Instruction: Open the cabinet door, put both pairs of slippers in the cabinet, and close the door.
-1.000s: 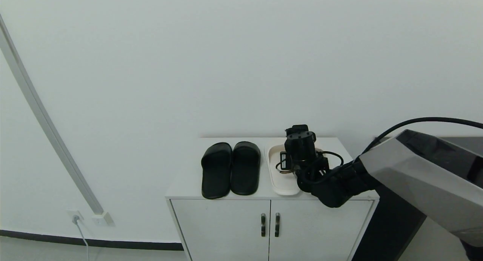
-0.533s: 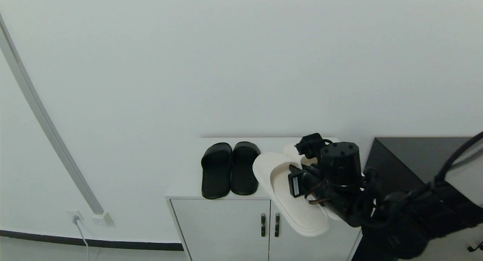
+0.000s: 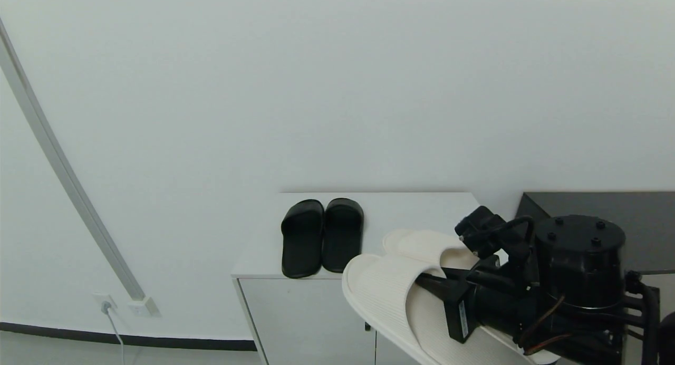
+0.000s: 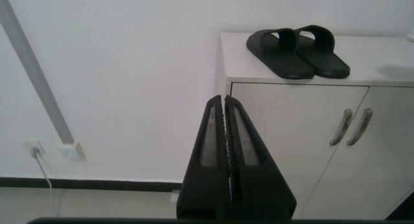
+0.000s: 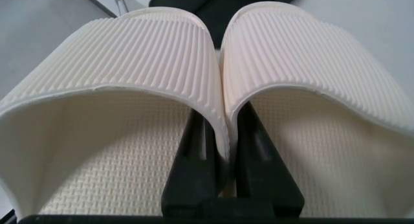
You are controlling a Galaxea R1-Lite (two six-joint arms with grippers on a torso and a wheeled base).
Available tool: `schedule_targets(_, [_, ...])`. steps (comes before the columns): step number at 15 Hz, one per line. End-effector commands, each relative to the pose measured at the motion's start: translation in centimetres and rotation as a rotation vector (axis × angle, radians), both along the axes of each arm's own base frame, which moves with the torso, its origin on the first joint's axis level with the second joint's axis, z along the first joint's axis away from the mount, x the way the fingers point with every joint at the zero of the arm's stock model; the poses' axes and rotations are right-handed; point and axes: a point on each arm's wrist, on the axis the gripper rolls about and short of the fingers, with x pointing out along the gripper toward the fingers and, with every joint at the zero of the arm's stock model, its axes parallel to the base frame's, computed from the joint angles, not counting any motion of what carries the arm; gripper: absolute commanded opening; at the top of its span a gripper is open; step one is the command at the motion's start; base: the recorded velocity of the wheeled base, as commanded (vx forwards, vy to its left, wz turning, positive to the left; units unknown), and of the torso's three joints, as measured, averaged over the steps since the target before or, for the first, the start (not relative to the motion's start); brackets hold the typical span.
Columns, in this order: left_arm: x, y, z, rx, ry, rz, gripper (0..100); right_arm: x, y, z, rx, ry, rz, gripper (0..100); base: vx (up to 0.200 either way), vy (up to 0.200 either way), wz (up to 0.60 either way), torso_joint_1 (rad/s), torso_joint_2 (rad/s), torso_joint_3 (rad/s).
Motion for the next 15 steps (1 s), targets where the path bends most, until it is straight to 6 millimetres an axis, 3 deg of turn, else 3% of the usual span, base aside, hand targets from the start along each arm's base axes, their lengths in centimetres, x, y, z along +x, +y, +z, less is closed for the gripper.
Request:
schedule_targets(1, [0.01, 0.0, 0.0, -0.001, 0.001, 0.0, 0, -0.51, -0.27, 0.03, 0.0, -0.002, 0.006, 0, 0.0, 0.0, 0.0, 0.0, 0.0, 0.0])
schedule_targets(3, [0.01, 0.0, 0.0, -0.001, 0.001, 0.0, 0, -0.63, -0.28, 0.03, 0.003, 0.002, 0.022, 0, 0.0, 0.0, 0.0, 0.0, 0.0, 0.0])
schedule_targets(10, [0.01, 0.0, 0.0, -0.004, 0.001, 0.002, 0, -1.02, -0.76, -0.06, 0.005, 0.008, 0.032, 0, -0.2, 0.0, 0.0, 0.0, 0.0, 0.002])
schedule_targets(15, [0.01, 0.0, 0.0, -0.004, 0.001, 0.002, 0, -1.16, -1.08, -0.81, -0.026, 0.016, 0.033, 0, 0.0, 0.0, 0.0, 0.0, 0.0, 0.0])
